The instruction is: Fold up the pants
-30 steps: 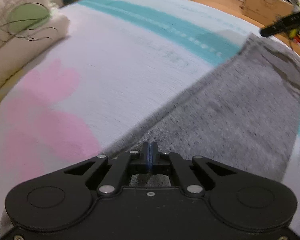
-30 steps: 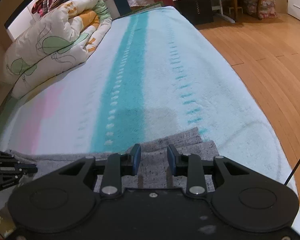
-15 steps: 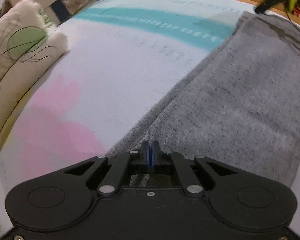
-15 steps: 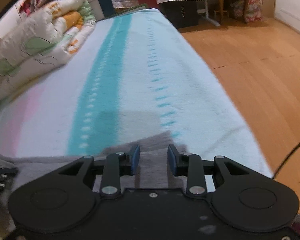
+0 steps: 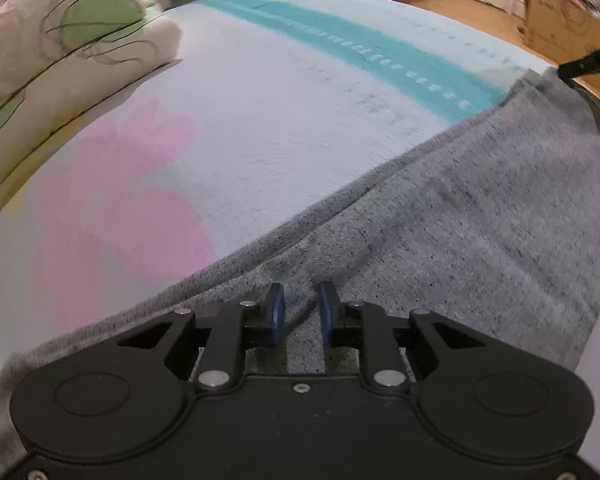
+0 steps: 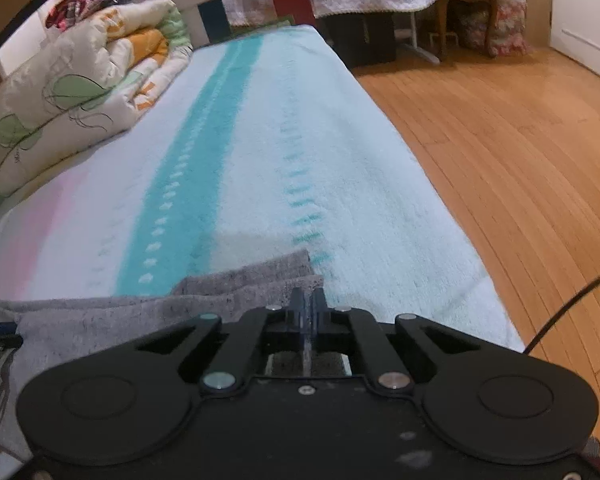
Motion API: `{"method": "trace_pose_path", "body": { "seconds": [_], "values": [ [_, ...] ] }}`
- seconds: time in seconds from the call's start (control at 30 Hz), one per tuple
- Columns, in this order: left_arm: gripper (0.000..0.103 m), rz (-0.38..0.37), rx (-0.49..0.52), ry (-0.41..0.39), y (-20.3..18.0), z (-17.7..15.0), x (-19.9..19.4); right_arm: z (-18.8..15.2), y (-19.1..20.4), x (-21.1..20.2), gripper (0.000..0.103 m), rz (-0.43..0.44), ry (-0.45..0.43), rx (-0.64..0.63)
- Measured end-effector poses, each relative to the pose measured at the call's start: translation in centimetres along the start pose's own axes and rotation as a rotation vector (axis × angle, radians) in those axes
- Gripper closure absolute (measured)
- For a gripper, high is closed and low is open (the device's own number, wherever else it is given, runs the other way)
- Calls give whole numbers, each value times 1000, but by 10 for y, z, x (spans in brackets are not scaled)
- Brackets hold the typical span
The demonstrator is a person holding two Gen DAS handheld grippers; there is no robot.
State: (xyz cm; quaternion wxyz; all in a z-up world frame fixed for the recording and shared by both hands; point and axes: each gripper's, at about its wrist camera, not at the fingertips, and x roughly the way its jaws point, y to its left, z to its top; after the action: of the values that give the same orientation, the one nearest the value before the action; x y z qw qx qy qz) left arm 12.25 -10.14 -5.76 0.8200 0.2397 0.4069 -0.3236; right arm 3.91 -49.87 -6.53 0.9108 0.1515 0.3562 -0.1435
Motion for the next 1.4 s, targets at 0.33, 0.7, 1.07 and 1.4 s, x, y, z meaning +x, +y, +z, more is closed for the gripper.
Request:
{"method": "trace_pose_path", "body": {
  "seconds": [0.33,0.7,1.07,1.4],
  "values": [
    [64,54,-32,54,-3,2,-10,5,13,22,91,-158,41,-56],
    [46,76,-212,146,74,-20,-26,8,97,-10,81,85,143,-112],
    [34,212,-398,206,115,-46,-19,-3,59,17,96,-69,270,44],
    [35,254,-377,230,100,-51,-33,-10,66,-12,84,-120,248,19]
  ]
}}
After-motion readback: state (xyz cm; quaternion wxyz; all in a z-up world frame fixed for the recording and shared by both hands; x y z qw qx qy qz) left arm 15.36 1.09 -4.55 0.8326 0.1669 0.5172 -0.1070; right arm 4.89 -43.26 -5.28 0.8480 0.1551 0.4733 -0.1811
